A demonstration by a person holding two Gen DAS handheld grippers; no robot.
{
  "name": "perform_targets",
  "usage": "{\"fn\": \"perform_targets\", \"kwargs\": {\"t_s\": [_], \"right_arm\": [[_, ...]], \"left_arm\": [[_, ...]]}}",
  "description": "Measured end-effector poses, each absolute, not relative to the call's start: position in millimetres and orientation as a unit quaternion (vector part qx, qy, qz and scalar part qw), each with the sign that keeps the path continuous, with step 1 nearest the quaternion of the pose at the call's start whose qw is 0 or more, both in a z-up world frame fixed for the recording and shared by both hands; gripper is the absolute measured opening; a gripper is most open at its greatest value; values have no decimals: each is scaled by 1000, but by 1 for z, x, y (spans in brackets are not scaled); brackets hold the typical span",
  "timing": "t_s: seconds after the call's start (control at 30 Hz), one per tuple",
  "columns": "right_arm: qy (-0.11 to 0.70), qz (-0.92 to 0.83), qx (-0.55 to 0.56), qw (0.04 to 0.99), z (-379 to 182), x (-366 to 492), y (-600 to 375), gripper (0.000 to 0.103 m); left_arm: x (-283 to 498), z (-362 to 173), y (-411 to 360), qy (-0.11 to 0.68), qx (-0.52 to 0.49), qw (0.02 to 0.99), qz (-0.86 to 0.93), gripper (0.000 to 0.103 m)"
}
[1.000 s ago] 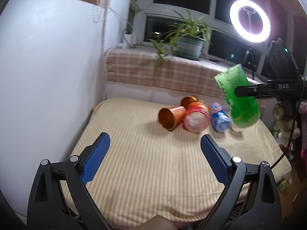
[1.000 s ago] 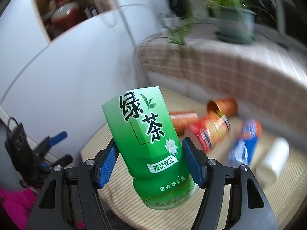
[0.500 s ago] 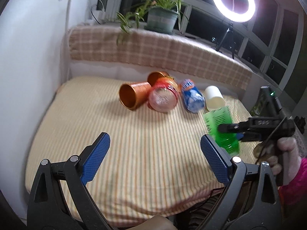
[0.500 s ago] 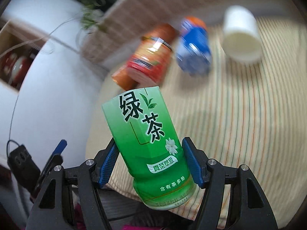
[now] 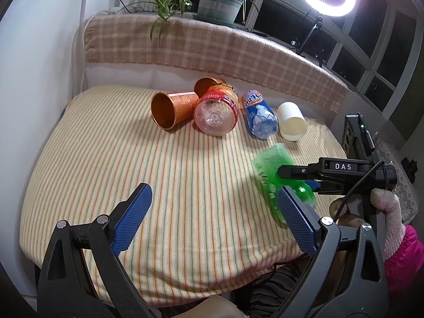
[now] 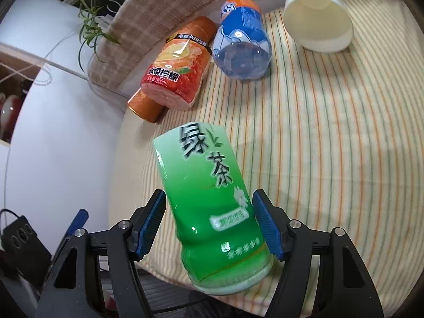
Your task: Flip cup upright
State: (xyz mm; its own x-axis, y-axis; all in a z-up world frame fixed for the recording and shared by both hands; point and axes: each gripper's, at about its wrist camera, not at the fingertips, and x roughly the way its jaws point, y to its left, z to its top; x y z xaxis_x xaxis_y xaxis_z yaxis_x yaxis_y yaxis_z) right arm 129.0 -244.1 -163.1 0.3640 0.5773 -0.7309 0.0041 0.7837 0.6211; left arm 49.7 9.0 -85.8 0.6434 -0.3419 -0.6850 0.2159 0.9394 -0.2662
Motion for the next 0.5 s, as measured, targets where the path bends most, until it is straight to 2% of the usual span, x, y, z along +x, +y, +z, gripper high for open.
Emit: {"fn": "perform_targets", "kwargs": {"t_s": [0.23, 0.5], "right_arm": [[514, 185, 222, 808, -153, 122, -247, 73], [459, 173, 123, 863, -124, 72, -258, 73]], "left_arm": [[57, -93, -2, 411, -96, 892, -162, 97], [82, -107, -24, 451, -178, 852, -198, 97]]}}
